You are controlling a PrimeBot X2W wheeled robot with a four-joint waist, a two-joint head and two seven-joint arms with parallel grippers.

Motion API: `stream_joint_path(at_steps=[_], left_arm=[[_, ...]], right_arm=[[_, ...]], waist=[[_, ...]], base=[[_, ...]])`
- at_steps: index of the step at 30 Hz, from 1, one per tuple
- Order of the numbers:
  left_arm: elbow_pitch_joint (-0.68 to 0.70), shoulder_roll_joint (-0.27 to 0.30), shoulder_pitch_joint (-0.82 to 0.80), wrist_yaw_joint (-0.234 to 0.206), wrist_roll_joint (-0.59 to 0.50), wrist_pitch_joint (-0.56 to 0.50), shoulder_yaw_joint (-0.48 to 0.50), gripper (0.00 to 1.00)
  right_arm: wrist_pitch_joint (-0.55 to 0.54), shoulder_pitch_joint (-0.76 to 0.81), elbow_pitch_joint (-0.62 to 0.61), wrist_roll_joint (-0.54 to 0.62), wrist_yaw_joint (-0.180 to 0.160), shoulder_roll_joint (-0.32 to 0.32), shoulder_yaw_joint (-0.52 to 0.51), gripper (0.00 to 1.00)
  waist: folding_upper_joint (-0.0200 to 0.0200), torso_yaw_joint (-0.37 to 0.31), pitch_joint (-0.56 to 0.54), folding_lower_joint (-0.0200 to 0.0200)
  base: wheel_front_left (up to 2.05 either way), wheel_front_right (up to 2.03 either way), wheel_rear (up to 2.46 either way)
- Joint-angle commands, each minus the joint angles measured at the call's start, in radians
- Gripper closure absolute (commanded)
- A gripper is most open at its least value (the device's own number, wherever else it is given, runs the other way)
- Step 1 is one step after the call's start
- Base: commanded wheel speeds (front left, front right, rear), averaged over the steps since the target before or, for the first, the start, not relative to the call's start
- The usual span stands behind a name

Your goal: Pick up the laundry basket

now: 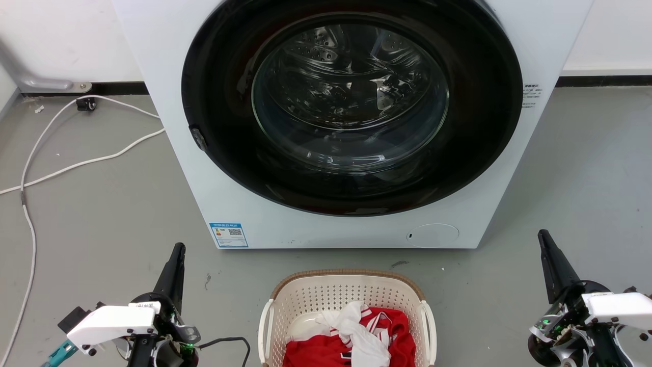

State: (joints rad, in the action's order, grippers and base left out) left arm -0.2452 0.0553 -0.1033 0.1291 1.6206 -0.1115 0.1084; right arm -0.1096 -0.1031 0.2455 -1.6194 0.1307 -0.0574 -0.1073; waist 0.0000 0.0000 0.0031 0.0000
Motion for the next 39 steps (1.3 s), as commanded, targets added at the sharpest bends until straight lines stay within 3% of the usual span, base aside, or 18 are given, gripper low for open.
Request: stream_joint_path(at_steps=[1,21,22,39], left_arm=[[-0.001,-0.002,-0.010,0.003,-0.007,-0.001,0.004,1.00],[-0.001,-0.002,-0.010,0.003,-0.007,-0.003,0.005,1.00],[0.000,-0.002,0.000,0.000,-0.003,0.000,0.002,0.00],[0.015,-0.007,0.046,-0.001,-0.058,0.066,-0.015,0.00]], right_arm=[[-0.002,-0.010,0.001,0.003,0.000,0.004,-0.001,1.00],[-0.004,-0.011,0.001,0.005,0.000,0.005,-0.003,1.00],[-0.001,0.000,0.000,0.001,0.000,0.001,-0.002,0.00],[0.065,0.050,-0.024,0.065,0.000,0.005,0.029,0.00]], waist=[[0.0000,0.000,0.000,0.0000],[0.0000,0.000,0.000,0.0000],[0.0000,0.000,0.000,0.0000],[0.0000,0.000,0.002,0.0000]], base=[[0.00,0.00,0.00],[0.00,0.00,0.00],[0.00,0.00,0.00],[0.00,0.00,0.00]])
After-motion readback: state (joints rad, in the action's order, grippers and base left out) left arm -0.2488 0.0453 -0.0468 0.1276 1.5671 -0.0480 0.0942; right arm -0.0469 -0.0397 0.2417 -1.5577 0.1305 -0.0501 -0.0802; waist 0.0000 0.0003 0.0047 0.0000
